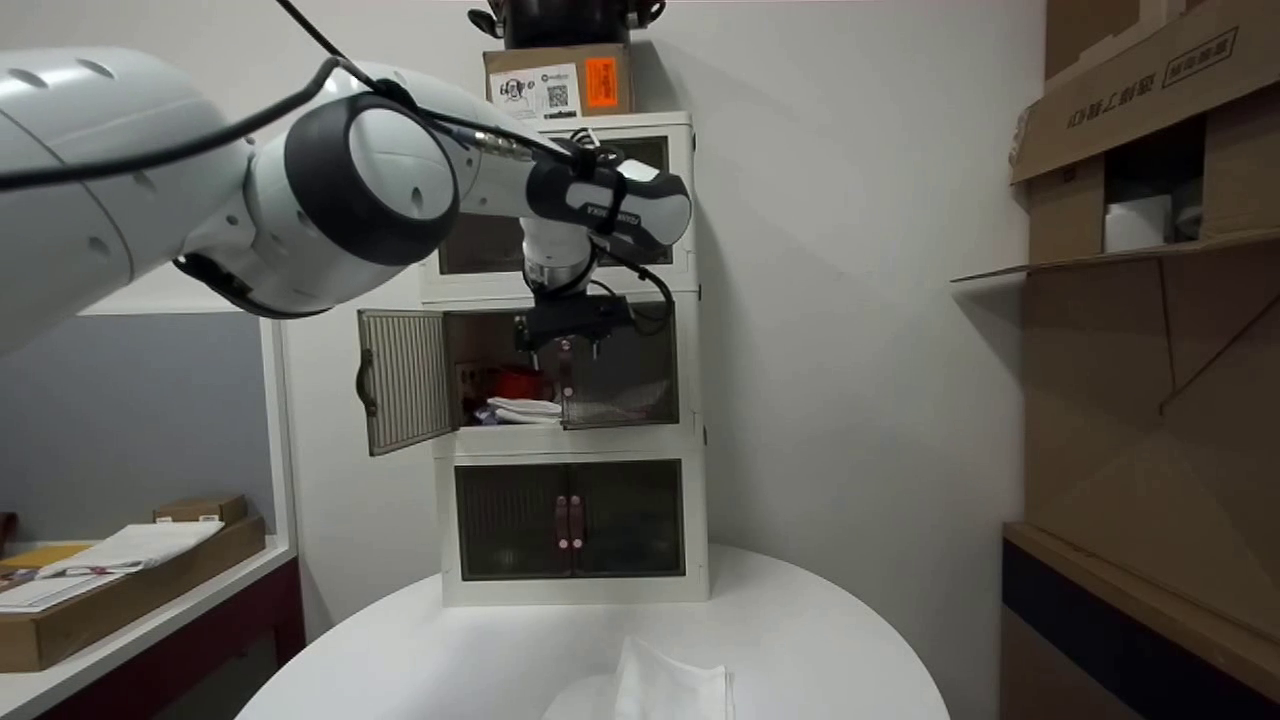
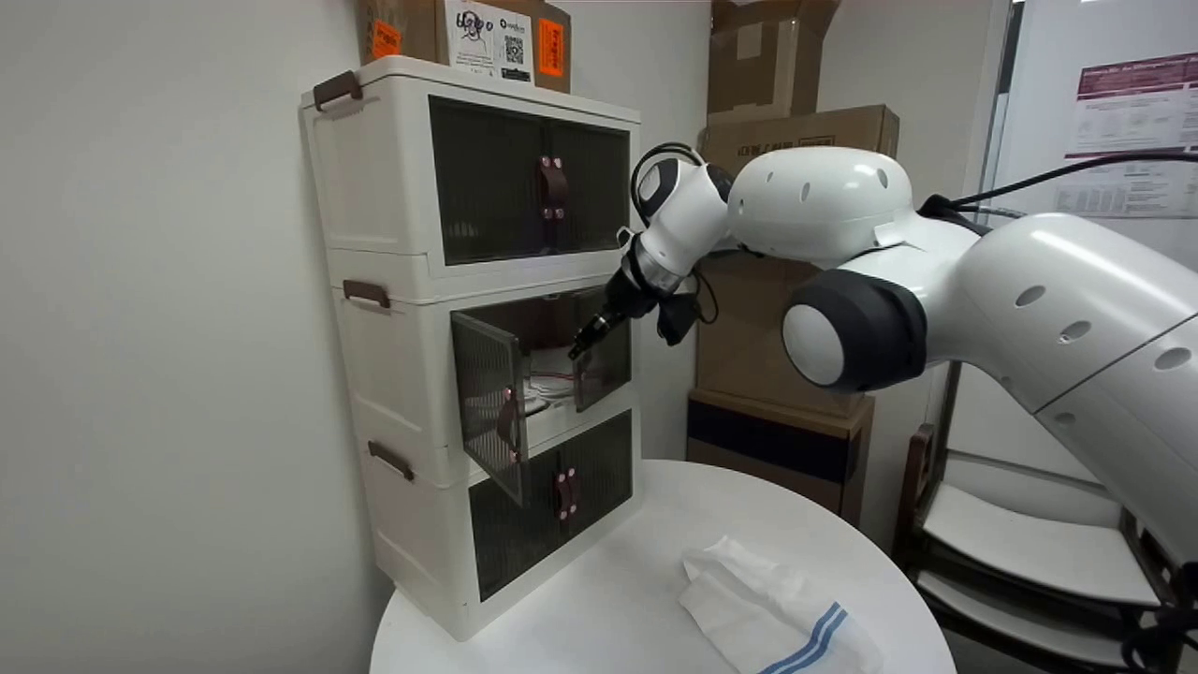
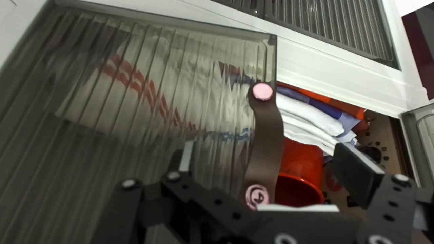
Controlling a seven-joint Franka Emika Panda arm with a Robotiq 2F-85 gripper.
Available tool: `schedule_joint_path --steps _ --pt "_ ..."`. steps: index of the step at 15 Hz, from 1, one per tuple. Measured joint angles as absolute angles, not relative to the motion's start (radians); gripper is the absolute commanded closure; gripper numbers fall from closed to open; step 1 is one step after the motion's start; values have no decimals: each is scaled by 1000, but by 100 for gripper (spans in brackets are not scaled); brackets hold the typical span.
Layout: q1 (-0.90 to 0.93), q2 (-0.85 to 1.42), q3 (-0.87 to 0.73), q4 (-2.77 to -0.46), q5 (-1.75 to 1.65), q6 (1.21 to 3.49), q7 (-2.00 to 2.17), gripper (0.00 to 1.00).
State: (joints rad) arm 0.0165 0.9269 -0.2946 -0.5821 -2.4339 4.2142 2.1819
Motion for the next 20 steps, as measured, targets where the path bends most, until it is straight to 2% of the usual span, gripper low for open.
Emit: schedule_joint_path --steps 20 --pt "82 972 -310 -550 -2431 4176 2182 0"
